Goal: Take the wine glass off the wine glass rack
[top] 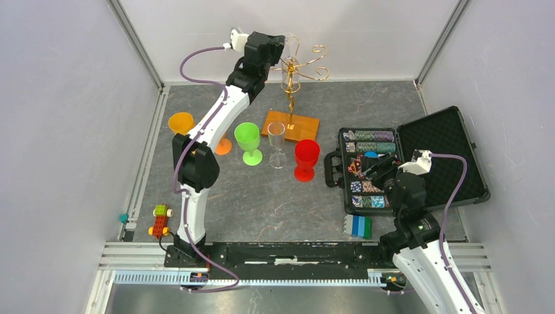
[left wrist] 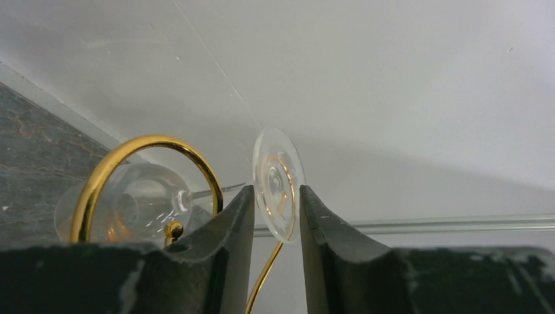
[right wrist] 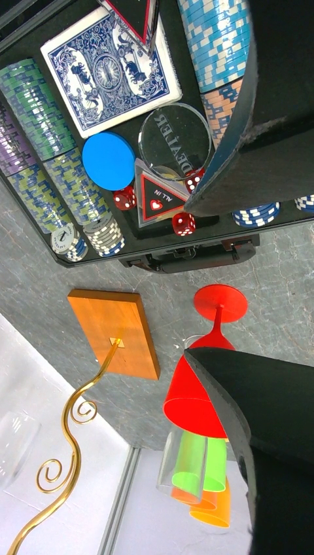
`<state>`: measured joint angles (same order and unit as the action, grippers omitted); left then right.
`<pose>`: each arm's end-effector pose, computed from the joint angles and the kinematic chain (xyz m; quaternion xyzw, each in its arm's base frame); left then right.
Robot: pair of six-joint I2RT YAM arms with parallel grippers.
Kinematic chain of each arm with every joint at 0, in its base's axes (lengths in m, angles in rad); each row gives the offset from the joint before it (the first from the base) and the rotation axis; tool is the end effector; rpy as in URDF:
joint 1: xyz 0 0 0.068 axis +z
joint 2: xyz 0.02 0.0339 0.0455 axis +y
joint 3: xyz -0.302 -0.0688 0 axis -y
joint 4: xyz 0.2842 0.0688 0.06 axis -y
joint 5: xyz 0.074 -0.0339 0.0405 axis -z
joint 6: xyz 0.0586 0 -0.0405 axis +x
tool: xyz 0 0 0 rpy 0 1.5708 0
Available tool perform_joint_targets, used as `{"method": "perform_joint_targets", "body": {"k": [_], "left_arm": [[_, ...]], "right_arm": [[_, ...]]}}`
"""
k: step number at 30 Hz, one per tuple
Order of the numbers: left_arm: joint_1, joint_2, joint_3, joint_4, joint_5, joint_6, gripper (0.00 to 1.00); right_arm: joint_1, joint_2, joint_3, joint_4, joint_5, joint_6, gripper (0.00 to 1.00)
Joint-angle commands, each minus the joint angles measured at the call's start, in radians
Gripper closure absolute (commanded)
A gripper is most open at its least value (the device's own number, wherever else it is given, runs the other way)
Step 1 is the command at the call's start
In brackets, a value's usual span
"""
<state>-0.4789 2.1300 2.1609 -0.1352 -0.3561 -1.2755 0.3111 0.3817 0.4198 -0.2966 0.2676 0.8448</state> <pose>0.5336 -0.2540 0.4248 -0.3929 0.6280 -0.4224 0.5223 0.1453 0.0304 0.2634 0.2856 0.7360 0.2418 0.5642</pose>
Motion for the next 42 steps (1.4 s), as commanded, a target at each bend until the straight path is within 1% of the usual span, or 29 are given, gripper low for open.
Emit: {"method": "perform_joint_targets", "body": {"k": [1, 2, 3, 4, 8, 17, 22, 26, 32, 35, 42], "left_arm": [[0.006, 0.021, 0.051, -0.007, -0.003, -0.013, 0.68], [0.006, 0.022, 0.051, -0.006, 0.000, -0.013, 0.73], [0.007, 0.020, 0.049, -0.006, 0.000, -0.013, 0.84], [0.006, 0.018, 0.047, -0.006, -0.002, -0.011, 0.88], [0.007, 0.004, 0.041, -0.004, -0.009, 0.009, 0.97], [0.006, -0.041, 0.012, 0.023, -0.023, 0.119, 0.98], [0.005, -0.049, 0.022, 0.048, 0.018, 0.187, 0.98], [0.006, -0.055, 0.016, 0.096, 0.067, 0.176, 0.98], [0.006, -0.038, -0.007, 0.259, 0.143, 0.116, 0.98], [0.006, -0.018, -0.007, 0.309, 0.175, 0.083, 0.98], [0.006, 0.002, -0.011, 0.324, 0.223, 0.059, 0.98]], "right_arm": [[-0.004, 0.001, 0.011, 0.018, 0.022, 0.005, 0.23], [-0.003, 0.001, 0.011, 0.017, 0.022, 0.004, 0.23], [-0.003, 0.001, 0.011, 0.017, 0.022, 0.004, 0.22], [-0.003, 0.000, 0.010, 0.018, 0.021, 0.004, 0.23], [-0.004, 0.000, 0.010, 0.017, 0.023, 0.004, 0.22], [-0.004, 0.005, 0.004, 0.021, 0.021, 0.007, 0.23], [-0.004, 0.007, 0.002, 0.026, 0.018, 0.008, 0.23], [-0.004, 0.011, 0.002, 0.029, 0.013, 0.010, 0.23], [-0.003, 0.011, 0.001, 0.028, 0.012, 0.010, 0.23], [-0.003, 0.004, -0.001, 0.030, 0.012, 0.010, 0.23], [-0.003, -0.004, -0.001, 0.024, 0.017, 0.007, 0.23]]}}
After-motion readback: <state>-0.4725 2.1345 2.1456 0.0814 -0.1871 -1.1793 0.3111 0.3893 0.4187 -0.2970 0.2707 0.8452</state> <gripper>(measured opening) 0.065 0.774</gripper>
